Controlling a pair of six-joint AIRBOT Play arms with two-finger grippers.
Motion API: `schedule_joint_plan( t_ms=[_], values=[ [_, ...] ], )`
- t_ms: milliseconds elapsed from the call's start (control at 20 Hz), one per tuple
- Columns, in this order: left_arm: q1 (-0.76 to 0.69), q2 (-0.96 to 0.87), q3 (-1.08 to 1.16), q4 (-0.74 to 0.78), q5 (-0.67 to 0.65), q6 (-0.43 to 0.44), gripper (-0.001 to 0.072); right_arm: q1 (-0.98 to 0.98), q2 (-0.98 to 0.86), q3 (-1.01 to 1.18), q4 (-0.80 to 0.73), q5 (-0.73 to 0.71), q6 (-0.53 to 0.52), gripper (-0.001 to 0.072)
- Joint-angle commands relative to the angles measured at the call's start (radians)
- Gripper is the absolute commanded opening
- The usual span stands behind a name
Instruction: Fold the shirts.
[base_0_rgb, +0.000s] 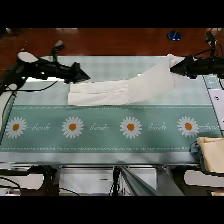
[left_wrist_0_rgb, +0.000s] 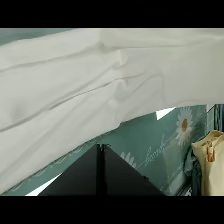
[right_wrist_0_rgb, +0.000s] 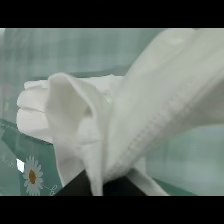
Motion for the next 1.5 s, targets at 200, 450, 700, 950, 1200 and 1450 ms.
schedule_joint_plan(
  t_ms=[200,450,700,950,1200,1450],
  values=[
    [-0.331,-0.040,0.001,0.000,0.272,-0.135,0.0033,0.000,0.073,0.000,-0.056,0.109,0.054,0.0023],
    [-0.457,-0.121,0.001,-0.001,0.372,-0.194,0.0032,0.000,0.142,0.000,-0.077,0.169,0.072,0.0023],
    [-0.498,-0.181,0.002,-0.092,0.406,-0.186,0.0033,0.009,0.231,0.000,-0.077,0.175,0.102,0.0023],
    [-0.607,-0.263,0.004,-0.246,0.499,-0.174,0.0033,0.021,0.268,0.000,-0.082,0.174,0.132,0.0023],
    [-0.634,-0.332,0.056,-0.322,0.522,-0.110,0.0032,0.021,0.267,0.000,-0.153,0.173,0.176,0.0023],
    [-0.330,-0.219,0.056,-0.274,0.257,0.098,0.0030,0.026,0.267,0.000,-0.153,0.151,0.201,0.0023]
  ],
)
